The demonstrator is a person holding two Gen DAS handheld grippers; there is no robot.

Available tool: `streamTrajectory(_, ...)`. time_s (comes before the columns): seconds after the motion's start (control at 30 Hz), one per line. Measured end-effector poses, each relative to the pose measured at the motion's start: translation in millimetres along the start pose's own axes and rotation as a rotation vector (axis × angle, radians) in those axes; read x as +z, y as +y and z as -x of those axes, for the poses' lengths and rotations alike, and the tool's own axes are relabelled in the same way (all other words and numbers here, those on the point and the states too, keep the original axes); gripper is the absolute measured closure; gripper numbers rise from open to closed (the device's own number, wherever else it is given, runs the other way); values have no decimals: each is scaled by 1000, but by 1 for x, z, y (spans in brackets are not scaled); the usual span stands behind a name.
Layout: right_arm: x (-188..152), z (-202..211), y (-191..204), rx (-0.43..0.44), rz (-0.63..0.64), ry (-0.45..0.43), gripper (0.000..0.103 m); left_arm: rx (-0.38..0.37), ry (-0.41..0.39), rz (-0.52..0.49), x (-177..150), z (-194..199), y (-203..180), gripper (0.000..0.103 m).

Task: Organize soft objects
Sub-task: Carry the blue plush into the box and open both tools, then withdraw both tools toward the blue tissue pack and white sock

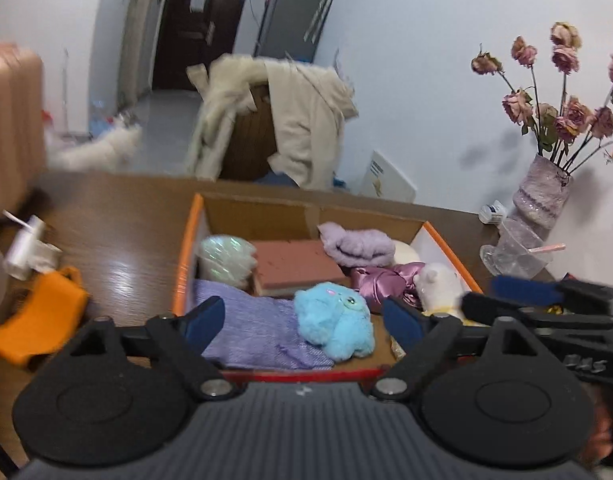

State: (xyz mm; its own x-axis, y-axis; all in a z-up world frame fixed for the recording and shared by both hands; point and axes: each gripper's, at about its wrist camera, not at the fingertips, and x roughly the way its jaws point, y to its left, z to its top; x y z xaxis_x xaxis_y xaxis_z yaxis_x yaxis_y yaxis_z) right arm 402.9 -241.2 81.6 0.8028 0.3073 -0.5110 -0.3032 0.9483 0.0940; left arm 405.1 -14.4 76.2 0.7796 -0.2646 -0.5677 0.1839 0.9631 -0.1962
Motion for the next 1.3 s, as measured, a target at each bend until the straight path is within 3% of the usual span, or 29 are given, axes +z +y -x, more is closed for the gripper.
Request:
streamTrajectory(0.03, -1, 14, 0, -10, 3, -17, 34, 19, -17, -13, -2, 12, -4, 4)
streamTrajectory(0.13, -8, 55, -1, -39, 12, -66, 17, 68, -79, -59, -12, 49, -17, 0)
streamTrajectory(0.37, -39, 131, 2, -49, 3, -123, 15, 110, -173, -138, -50, 119, -41, 0)
streamTrajectory(0.6, -68, 178, 13, -39, -3, -145, 10, 110, -188, -141, -86, 160, -49, 0)
streamTrajectory(0.8, -113, 207, 34, -15, -1, -123, 9, 101, -210, -149, -137, 199, -52, 0)
streamTrajectory(1.07, -184, 225, 55, 41, -77, -12, 9, 81, -147, -120, -215, 228, -35, 0)
streamTrajectory(1.3, -190, 207, 61, 34, -95, 25, 9, 104, -110, -80, -216, 213, -19, 0)
